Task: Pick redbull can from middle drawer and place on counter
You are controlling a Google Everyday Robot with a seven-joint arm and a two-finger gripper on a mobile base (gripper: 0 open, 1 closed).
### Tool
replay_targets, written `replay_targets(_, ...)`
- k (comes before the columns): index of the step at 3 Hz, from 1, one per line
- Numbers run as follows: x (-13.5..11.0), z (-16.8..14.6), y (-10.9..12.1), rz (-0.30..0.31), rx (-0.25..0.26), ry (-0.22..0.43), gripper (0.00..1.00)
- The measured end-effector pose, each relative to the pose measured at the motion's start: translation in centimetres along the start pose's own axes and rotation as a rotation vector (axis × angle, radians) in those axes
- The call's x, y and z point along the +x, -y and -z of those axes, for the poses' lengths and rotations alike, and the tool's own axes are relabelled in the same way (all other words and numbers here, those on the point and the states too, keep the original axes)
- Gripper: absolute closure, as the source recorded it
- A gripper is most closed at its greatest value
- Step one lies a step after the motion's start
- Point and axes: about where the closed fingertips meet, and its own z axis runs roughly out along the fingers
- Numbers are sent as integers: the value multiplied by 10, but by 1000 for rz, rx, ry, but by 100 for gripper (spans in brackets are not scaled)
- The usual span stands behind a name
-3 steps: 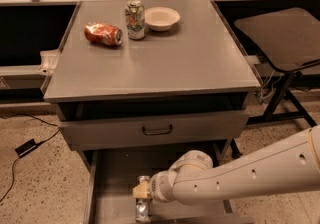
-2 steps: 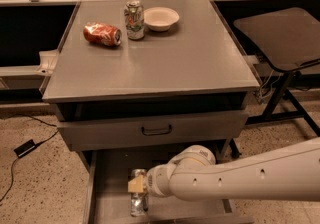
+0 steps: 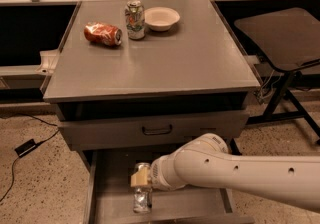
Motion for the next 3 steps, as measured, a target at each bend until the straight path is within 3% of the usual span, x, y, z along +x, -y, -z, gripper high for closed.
replay_targets(1,10,25,11,56,-2,-39,100)
replay_targets(2,28,89,55,91,93,-60,100)
replay_targets(3,52,139,69,148,199,-46,100)
